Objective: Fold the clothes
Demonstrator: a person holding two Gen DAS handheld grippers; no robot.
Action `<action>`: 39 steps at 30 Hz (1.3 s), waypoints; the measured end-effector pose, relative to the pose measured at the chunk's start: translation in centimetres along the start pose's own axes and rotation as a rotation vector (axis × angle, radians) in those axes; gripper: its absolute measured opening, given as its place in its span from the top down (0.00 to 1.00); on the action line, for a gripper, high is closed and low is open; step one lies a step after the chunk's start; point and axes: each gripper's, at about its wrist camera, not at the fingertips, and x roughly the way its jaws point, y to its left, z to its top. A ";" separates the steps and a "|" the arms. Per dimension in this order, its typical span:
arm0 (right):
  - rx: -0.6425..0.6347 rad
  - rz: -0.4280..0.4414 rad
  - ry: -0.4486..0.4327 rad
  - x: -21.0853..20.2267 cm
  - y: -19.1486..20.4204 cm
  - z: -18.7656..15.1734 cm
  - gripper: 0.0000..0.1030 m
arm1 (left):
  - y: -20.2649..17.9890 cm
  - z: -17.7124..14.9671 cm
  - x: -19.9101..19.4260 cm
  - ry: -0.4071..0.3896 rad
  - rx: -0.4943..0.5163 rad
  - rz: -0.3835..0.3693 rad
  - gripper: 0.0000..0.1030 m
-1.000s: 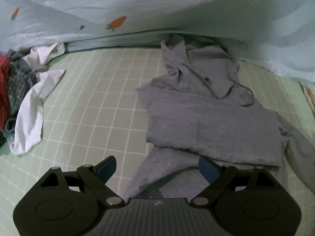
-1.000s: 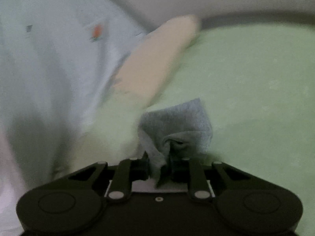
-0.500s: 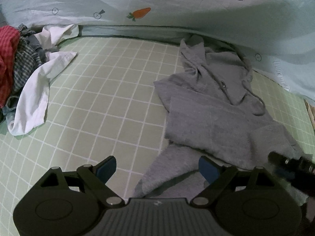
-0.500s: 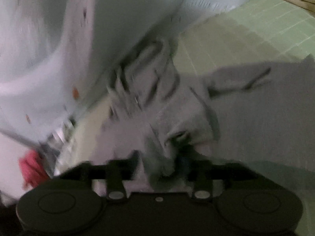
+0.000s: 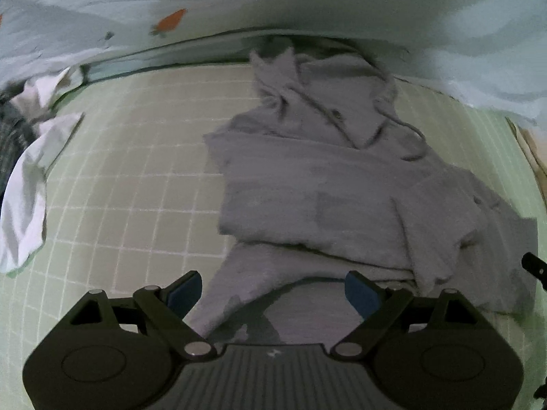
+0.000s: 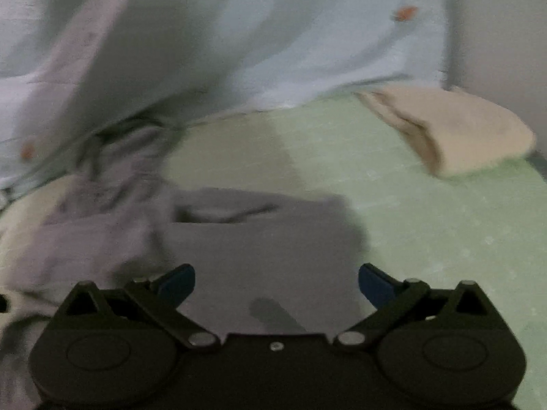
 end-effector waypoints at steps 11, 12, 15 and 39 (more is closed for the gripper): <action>0.104 -0.221 0.037 1.2 -6.7 -1.2 0.00 | -6.7 1.9 2.0 0.017 0.179 -0.085 0.12; 0.108 -0.230 0.040 1.3 -7.0 -1.4 0.00 | -7.6 2.1 2.3 0.021 0.196 -0.099 0.12; 0.115 -0.257 0.052 1.8 -7.6 -1.8 0.00 | -9.9 2.5 3.1 0.027 0.240 -0.145 0.12; 0.046 -0.267 0.040 -0.2 -4.3 -2.8 0.00 | -5.0 4.4 -2.0 -0.308 0.115 -0.242 0.85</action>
